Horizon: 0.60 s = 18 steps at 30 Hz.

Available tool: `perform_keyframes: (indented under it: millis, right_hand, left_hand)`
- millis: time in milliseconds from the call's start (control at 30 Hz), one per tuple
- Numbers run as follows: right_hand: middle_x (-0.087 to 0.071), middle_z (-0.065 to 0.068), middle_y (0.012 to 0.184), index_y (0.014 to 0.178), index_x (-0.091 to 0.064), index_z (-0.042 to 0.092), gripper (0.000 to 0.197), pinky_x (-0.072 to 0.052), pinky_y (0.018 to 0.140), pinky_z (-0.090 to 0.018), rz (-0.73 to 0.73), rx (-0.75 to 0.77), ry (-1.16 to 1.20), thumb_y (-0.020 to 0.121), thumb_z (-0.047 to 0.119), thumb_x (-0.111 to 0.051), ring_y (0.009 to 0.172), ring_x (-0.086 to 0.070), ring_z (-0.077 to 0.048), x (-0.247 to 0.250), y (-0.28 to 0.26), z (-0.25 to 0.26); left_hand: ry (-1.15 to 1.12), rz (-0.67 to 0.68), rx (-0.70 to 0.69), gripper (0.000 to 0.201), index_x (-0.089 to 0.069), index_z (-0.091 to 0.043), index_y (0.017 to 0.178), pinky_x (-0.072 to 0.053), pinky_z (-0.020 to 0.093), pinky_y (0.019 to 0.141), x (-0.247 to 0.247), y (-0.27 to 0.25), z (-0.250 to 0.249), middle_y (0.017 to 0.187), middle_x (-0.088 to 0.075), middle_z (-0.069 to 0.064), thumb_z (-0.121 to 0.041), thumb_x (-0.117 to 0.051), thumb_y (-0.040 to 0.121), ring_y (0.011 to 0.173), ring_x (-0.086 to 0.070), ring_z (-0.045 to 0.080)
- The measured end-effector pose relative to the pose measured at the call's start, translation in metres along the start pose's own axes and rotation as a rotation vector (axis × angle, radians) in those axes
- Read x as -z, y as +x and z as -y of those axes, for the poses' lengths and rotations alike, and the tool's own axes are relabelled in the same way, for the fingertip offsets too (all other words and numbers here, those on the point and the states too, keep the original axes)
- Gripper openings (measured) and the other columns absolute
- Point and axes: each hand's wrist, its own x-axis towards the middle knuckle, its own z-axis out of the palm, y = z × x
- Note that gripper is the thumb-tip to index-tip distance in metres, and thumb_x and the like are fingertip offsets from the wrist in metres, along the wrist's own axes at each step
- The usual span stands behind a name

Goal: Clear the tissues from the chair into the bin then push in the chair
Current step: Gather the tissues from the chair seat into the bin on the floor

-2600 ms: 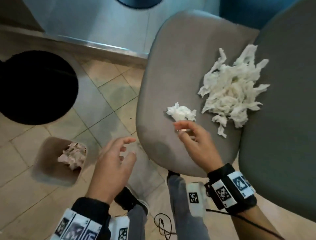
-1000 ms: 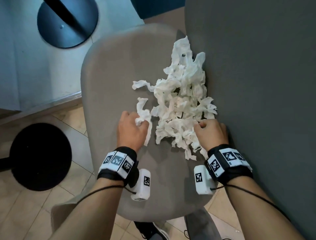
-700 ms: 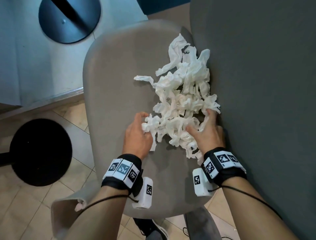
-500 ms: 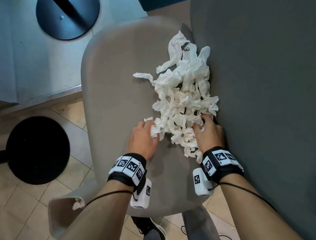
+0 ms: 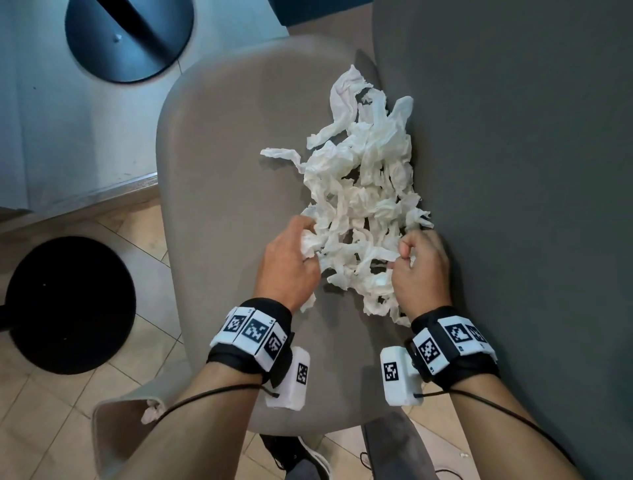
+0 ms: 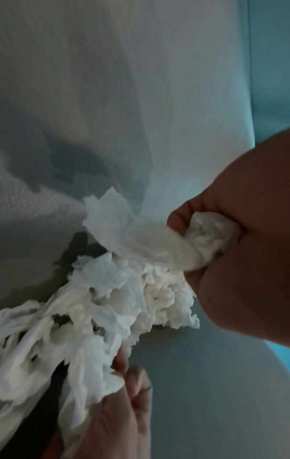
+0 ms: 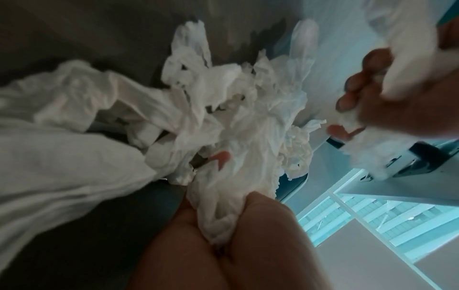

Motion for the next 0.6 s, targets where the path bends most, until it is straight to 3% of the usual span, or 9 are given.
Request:
perform_keyframes:
  millis: [100,233,367,400,467,533,600]
  right_hand:
    - [-0.054,-0.001,0.081,0.076,-0.048,0.016,0.029,-0.040,0.064,-0.027,0.037,-0.046,0.049,0.072,-0.011,-0.040,0.069,-0.048,-0.015,0.001,-0.002,0.005]
    - [-0.057,0.001,0.080,0.101,-0.057,0.024,0.019,-0.040,0.059,-0.024,0.172,-0.168,0.117,0.089,0.012,-0.050,0.059,-0.049,-0.012,-0.003,-0.005,0.017]
    - [-0.057,0.007,0.111,0.125,-0.055,0.032,0.048,-0.045,0.085,-0.027,0.359,-0.176,-0.010,0.082,0.046,-0.069,0.098,-0.054,-0.011,-0.013,-0.002,0.011]
    - [-0.059,0.005,0.112,0.120,-0.059,0.028,0.043,-0.045,0.085,-0.027,0.382,-0.167,-0.045,0.081,0.045,-0.070,0.100,-0.056,-0.013,-0.017,-0.001,0.007]
    - [-0.062,-0.002,0.095,0.089,-0.064,0.019,0.017,-0.042,0.071,-0.027,0.374,-0.138,-0.140,0.084,0.035,-0.066,0.088,-0.056,-0.021,-0.022,0.001,0.006]
    - [-0.051,-0.003,0.075,0.062,-0.045,0.017,0.029,-0.032,0.056,-0.028,0.322,-0.115,-0.151,0.084,0.027,-0.060,0.074,-0.047,-0.023,-0.023,0.001,0.006]
    - [-0.045,-0.003,0.073,0.056,-0.035,0.016,0.036,-0.026,0.053,-0.022,0.230,-0.125,-0.110,0.083,0.025,-0.058,0.069,-0.041,-0.021,-0.018,0.000,0.011]
  left_hand:
    - [0.048,0.048,0.006,0.040,-0.046,-0.025,0.126,-0.049,0.038,0.088,-0.017,0.005,-0.010,0.118,-0.058,-0.004,-0.031,-0.054,0.088,0.102,-0.059,0.019]
    - [0.259,0.042,0.067,0.036,-0.052,-0.022,0.123,-0.045,0.034,0.081,-0.040,0.017,-0.004,0.118,-0.061,0.001,-0.043,-0.053,0.093,0.103,-0.060,0.022]
    - [0.177,-0.016,0.047,0.025,-0.061,-0.015,0.104,-0.047,0.036,0.078,-0.040,0.020,0.004,0.102,-0.060,0.004,-0.036,-0.054,0.092,0.092,-0.057,0.024]
    - [0.137,-0.047,0.039,0.024,-0.061,-0.014,0.100,-0.045,0.035,0.076,-0.037,0.019,0.004,0.098,-0.059,0.004,-0.035,-0.053,0.091,0.089,-0.055,0.024]
    - [0.070,-0.112,0.035,0.023,-0.061,-0.014,0.092,-0.037,0.029,0.070,-0.027,0.012,0.006,0.091,-0.056,0.001,-0.035,-0.053,0.089,0.083,-0.052,0.020]
    - [-0.008,-0.180,0.038,0.019,-0.061,-0.014,0.083,-0.033,0.024,0.066,-0.016,0.004,0.009,0.085,-0.052,-0.003,-0.032,-0.057,0.087,0.077,-0.050,0.015]
    - [-0.065,-0.250,0.026,0.009,-0.059,-0.017,0.078,-0.033,0.019,0.063,-0.006,-0.005,0.013,0.081,-0.052,-0.007,-0.024,-0.062,0.084,0.073,-0.050,0.012]
